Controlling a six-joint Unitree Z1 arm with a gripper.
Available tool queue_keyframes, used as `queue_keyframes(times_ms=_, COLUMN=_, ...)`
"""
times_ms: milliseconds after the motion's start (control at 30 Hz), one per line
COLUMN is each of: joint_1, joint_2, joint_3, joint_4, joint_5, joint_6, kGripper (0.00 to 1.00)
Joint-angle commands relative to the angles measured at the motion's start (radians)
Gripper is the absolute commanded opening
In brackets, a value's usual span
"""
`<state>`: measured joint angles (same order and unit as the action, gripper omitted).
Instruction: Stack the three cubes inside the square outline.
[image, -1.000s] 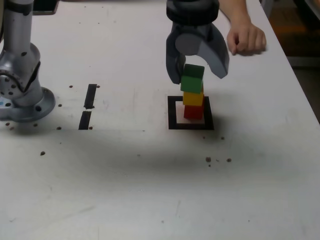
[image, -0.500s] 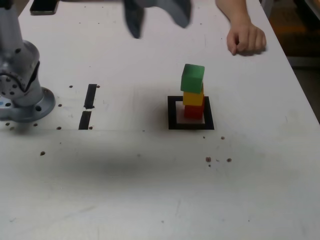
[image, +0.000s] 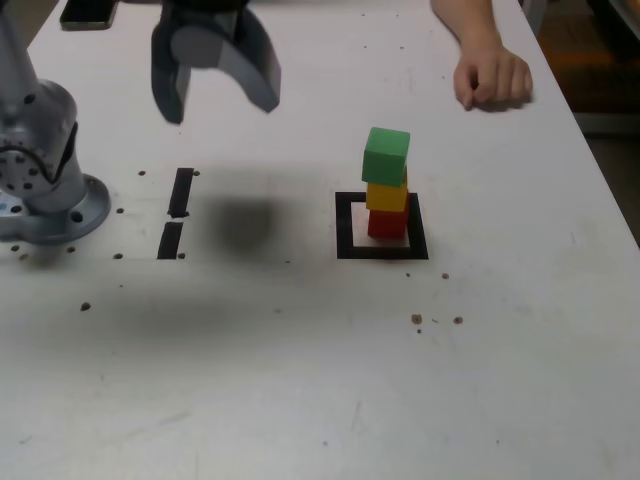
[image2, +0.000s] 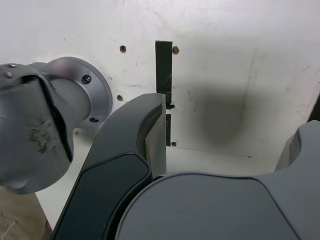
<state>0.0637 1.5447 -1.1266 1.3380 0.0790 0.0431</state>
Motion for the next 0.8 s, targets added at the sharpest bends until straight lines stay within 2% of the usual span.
queue_keyframes(times_ms=0, joint_1=0.007, joint_2=-0.008, joint_3=0.037, joint_4=-0.043, joint_5=-0.014, joint_6=0.002, kGripper=0.9)
queue_keyframes(times_ms=167, joint_1=0.009, joint_2=0.0, joint_3=0.113, joint_4=-0.149, joint_5=-0.031, joint_6=0.008, kGripper=0.9)
queue_keyframes(times_ms=367, joint_1=0.009, joint_2=0.009, joint_3=0.167, joint_4=-0.249, joint_5=-0.026, joint_6=0.021, kGripper=0.9)
queue_keyframes(times_ms=767, joint_1=0.009, joint_2=0.033, joint_3=0.193, joint_4=-0.339, joint_5=-0.013, joint_6=0.03, kGripper=0.9)
